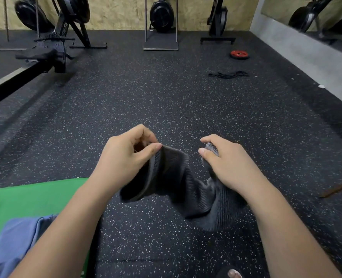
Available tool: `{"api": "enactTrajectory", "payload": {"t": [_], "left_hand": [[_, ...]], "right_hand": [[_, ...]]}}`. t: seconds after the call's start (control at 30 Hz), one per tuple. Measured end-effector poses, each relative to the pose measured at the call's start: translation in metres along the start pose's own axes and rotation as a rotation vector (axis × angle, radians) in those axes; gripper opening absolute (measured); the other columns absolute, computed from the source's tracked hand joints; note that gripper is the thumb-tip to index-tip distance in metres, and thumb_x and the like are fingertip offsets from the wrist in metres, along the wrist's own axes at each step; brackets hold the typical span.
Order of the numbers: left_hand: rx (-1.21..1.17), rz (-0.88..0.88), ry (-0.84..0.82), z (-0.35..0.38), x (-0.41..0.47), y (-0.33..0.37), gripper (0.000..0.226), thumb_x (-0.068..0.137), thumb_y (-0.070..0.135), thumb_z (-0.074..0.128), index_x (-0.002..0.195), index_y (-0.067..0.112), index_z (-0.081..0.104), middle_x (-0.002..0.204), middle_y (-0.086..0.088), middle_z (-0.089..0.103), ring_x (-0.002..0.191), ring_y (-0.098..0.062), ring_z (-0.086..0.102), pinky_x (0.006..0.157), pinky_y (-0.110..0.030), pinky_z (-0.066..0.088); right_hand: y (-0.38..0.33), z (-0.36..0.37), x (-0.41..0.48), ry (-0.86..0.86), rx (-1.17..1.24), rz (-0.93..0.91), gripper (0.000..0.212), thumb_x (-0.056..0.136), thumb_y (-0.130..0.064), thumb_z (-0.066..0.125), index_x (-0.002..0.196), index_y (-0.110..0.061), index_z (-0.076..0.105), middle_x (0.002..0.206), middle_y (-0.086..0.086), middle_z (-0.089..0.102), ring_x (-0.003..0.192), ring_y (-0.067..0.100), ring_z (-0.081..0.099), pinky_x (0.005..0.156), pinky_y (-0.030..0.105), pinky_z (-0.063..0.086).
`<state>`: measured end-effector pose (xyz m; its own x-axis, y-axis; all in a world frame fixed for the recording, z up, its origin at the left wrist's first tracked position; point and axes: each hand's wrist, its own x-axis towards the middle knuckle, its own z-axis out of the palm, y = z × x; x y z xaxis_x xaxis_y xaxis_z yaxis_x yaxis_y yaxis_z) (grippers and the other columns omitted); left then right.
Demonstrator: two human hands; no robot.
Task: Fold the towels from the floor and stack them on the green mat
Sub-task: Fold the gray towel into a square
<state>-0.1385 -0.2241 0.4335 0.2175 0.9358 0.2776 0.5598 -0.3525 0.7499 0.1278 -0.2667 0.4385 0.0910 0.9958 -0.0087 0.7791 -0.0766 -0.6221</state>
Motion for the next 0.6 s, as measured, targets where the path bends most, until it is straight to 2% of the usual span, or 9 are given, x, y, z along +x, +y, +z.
{"api": "enactTrajectory", "payload": {"t": [0.1,0.17,0.23,0.27,0.3,0.37,0.43,0.5,0.6], "left_hand": [[0.083,-0.025,-0.013,0.003,-0.001,-0.001,0.011,0.093,0.037,0.082,0.088,0.035,0.072,0.078,0.013,0.072,0.074,-0.007,0.066,0.075,-0.03,0.054],[0.118,-0.038,-0.038,0.004,-0.002,-0.002,0.011,0.092,0.036,0.082,0.085,0.035,0.073,0.077,0.015,0.072,0.075,-0.004,0.066,0.072,-0.024,0.05],[0.128,-0.078,-0.066,0.006,-0.002,-0.002,0.013,0.089,0.036,0.085,0.083,0.033,0.074,0.077,0.017,0.073,0.074,-0.002,0.067,0.069,-0.015,0.046],[0.127,-0.104,-0.071,0.007,-0.002,-0.002,0.015,0.087,0.037,0.087,0.082,0.032,0.074,0.076,0.017,0.074,0.073,-0.001,0.067,0.068,-0.013,0.046],[0.124,-0.126,-0.069,0.009,-0.002,-0.003,0.018,0.084,0.038,0.09,0.081,0.031,0.073,0.075,0.017,0.074,0.071,-0.001,0.067,0.068,-0.015,0.047],[0.095,-0.161,-0.051,0.012,-0.002,-0.004,0.024,0.079,0.041,0.093,0.079,0.03,0.072,0.072,0.015,0.073,0.065,0.0,0.064,0.064,-0.02,0.048],[0.038,-0.192,-0.044,0.015,-0.002,-0.003,0.027,0.078,0.041,0.095,0.079,0.028,0.071,0.069,0.012,0.073,0.059,0.0,0.061,0.059,-0.023,0.047],[-0.01,-0.2,-0.054,0.019,-0.003,0.0,0.026,0.079,0.039,0.094,0.079,0.028,0.071,0.069,0.011,0.073,0.058,-0.001,0.06,0.057,-0.024,0.046],[-0.073,-0.197,-0.078,0.025,-0.005,0.006,0.02,0.083,0.036,0.092,0.082,0.03,0.073,0.072,0.009,0.075,0.058,-0.002,0.06,0.056,-0.024,0.046]], "right_hand": [[-0.003,0.005,-0.001,-0.025,-0.04,0.029,0.029,0.11,-0.042,0.053,0.137,-0.032,0.059,0.132,0.001,0.07,0.12,0.024,0.062,0.091,0.035,0.046],[-0.007,0.009,-0.003,-0.046,-0.05,0.051,0.027,0.108,-0.043,0.057,0.132,-0.033,0.06,0.128,0.0,0.07,0.114,0.023,0.064,0.091,0.037,0.049],[-0.01,0.014,-0.004,-0.098,-0.021,0.083,0.021,0.104,-0.045,0.063,0.121,-0.033,0.063,0.118,-0.004,0.073,0.094,0.017,0.071,0.083,0.035,0.055],[-0.011,0.015,-0.004,-0.134,0.013,0.1,0.017,0.103,-0.045,0.066,0.113,-0.031,0.064,0.107,-0.006,0.076,0.078,0.015,0.074,0.071,0.032,0.055],[-0.014,0.016,-0.005,-0.168,0.048,0.117,0.016,0.101,-0.044,0.069,0.105,-0.029,0.065,0.095,-0.005,0.078,0.064,0.014,0.074,0.059,0.027,0.051],[-0.02,0.018,-0.006,-0.216,0.084,0.137,0.02,0.099,-0.042,0.073,0.096,-0.024,0.066,0.079,-0.004,0.08,0.053,0.012,0.073,0.048,0.024,0.046],[-0.025,0.021,-0.008,-0.241,0.129,0.156,0.024,0.096,-0.042,0.077,0.092,-0.02,0.067,0.076,-0.006,0.08,0.055,0.013,0.075,0.051,0.032,0.055],[-0.028,0.026,-0.01,-0.23,0.218,0.18,0.027,0.093,-0.041,0.081,0.09,-0.018,0.069,0.076,-0.004,0.08,0.057,0.016,0.076,0.065,0.045,0.065],[-0.028,0.034,-0.01,-0.157,0.396,0.218,0.032,0.088,-0.039,0.086,0.089,-0.012,0.069,0.076,0.004,0.08,0.058,0.02,0.077,0.071,0.057,0.066]]}}
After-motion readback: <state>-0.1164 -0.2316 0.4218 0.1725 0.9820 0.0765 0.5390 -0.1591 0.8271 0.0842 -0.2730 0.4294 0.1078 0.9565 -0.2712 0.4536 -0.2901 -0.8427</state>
